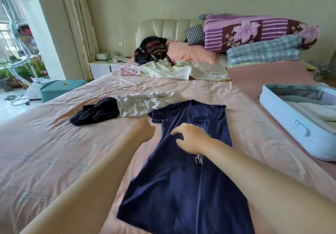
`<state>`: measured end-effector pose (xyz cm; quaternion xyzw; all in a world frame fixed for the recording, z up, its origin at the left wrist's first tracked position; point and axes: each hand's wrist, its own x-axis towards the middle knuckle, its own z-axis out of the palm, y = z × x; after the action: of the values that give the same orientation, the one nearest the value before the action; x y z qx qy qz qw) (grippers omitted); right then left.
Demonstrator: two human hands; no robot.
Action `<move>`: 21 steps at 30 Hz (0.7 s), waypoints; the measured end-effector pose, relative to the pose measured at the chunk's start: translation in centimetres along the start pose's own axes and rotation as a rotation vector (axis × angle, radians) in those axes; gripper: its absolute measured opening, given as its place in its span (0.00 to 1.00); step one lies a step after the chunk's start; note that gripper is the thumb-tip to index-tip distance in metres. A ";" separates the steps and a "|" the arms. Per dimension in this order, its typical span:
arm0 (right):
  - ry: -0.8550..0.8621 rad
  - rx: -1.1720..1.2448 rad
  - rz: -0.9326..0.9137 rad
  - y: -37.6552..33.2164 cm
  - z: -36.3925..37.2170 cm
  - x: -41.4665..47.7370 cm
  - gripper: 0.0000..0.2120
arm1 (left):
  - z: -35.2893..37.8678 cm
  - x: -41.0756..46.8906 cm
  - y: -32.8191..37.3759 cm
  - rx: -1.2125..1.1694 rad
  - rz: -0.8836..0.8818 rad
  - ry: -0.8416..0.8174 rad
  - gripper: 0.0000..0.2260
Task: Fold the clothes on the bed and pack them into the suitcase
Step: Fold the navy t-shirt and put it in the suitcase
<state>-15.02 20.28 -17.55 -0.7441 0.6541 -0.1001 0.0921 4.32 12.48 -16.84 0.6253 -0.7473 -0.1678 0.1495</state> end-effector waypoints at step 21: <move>-0.081 -0.070 -0.009 7.9 4.4 15.8 0.28 | 5.4 16.3 1.3 0.119 -0.045 0.149 0.11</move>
<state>-19.41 3.66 -23.42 -0.7532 0.6496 -0.0473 0.0921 -1.94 -3.02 -20.90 0.6603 -0.7286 -0.0796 0.1635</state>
